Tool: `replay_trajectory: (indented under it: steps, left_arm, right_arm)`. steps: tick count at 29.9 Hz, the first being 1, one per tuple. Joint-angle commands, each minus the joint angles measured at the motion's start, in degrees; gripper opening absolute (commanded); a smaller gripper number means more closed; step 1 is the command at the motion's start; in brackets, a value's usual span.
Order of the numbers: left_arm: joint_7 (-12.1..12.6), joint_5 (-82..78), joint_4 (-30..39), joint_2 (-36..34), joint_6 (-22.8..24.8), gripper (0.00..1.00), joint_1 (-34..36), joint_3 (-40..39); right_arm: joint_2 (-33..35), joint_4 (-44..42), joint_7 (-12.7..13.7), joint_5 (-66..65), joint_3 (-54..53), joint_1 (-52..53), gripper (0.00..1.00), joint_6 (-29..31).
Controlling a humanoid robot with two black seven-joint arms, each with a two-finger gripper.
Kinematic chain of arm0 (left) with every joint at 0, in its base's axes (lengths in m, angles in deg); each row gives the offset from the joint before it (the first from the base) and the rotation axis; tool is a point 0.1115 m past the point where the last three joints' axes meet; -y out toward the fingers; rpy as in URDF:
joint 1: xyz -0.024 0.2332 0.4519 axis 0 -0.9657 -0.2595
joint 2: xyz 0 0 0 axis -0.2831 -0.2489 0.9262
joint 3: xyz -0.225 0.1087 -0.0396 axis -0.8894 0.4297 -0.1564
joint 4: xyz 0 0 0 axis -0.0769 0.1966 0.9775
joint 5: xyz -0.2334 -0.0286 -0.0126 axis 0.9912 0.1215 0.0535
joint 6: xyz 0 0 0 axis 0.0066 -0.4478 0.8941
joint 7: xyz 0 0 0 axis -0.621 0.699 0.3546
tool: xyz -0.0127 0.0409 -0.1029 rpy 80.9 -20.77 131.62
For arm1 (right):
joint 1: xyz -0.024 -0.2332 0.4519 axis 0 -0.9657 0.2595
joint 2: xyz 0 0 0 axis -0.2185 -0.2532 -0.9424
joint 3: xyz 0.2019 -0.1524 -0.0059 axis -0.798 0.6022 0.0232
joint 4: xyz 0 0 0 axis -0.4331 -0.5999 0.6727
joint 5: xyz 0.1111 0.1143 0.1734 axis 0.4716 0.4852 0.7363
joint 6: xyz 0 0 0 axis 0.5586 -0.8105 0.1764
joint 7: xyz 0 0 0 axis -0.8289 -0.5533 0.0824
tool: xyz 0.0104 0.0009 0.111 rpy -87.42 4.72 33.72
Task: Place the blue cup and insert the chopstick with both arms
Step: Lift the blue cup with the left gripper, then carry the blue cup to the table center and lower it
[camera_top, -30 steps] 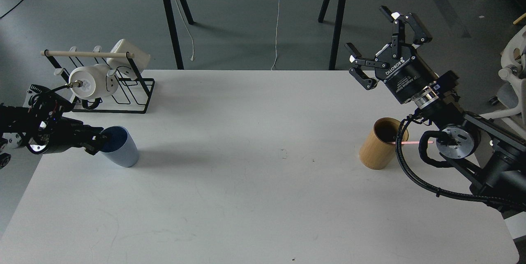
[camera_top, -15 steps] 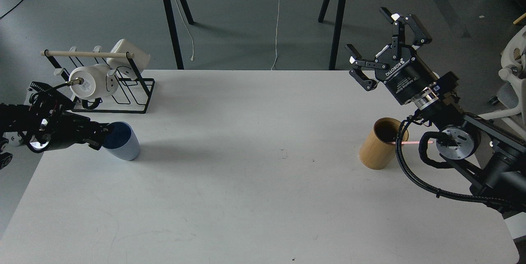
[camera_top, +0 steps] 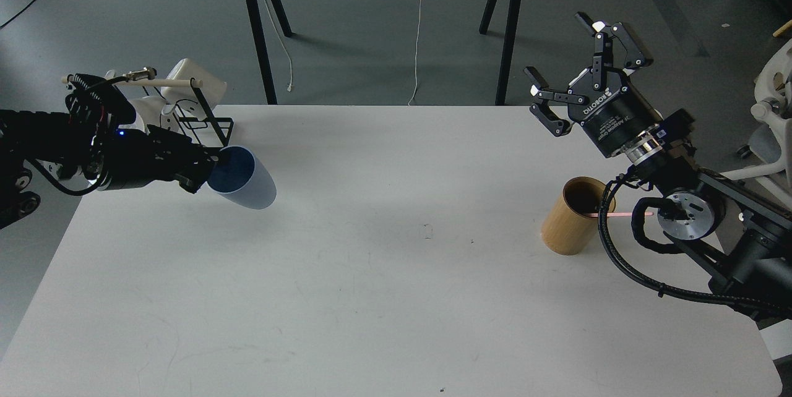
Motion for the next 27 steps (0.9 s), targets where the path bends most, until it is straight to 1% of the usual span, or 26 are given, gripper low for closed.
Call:
replay_trajectory:
  steps: [1,4,9,14,20,23,27]
  left_arm:
    - [-0.02,0.80,2.14,4.71,2.88,0.02,3.91,-0.15]
    - [-0.02,0.72,1.35,9.81,4.37,0.02,5.24,0.46]
    - [-0.02,0.63,0.39,18.86,8.06,0.02,5.33,0.99]
    - [-0.02,0.54,-8.48,30.37,8.16,0.03,5.24,7.48]
    - [-0.02,0.28,-18.05,40.84,8.07,0.03,4.80,9.95]
    - [-0.02,0.28,-21.23,43.13,8.07,0.03,4.89,10.83]
    - [-0.02,0.19,-21.59,44.28,8.07,0.03,5.06,11.27]
  right_arm:
    - [0.47,0.08,0.00,-0.01,-0.09,0.00,0.99,-1.55]
    - [1.27,0.08,0.00,-0.01,-0.18,0.00,0.99,-2.35]
    - [1.36,-0.79,0.00,-0.01,-1.06,-0.09,0.99,-2.79]
    - [1.36,-2.20,0.00,-0.01,-1.06,-0.09,0.99,-2.70]
    - [1.53,-2.64,0.00,-0.01,-1.15,-0.35,0.99,-2.70]
    - [1.53,-2.73,0.00,-0.01,-1.24,-0.53,0.99,-2.70]
    - [1.53,-2.73,0.00,-0.01,-1.24,-0.62,0.99,-2.70]
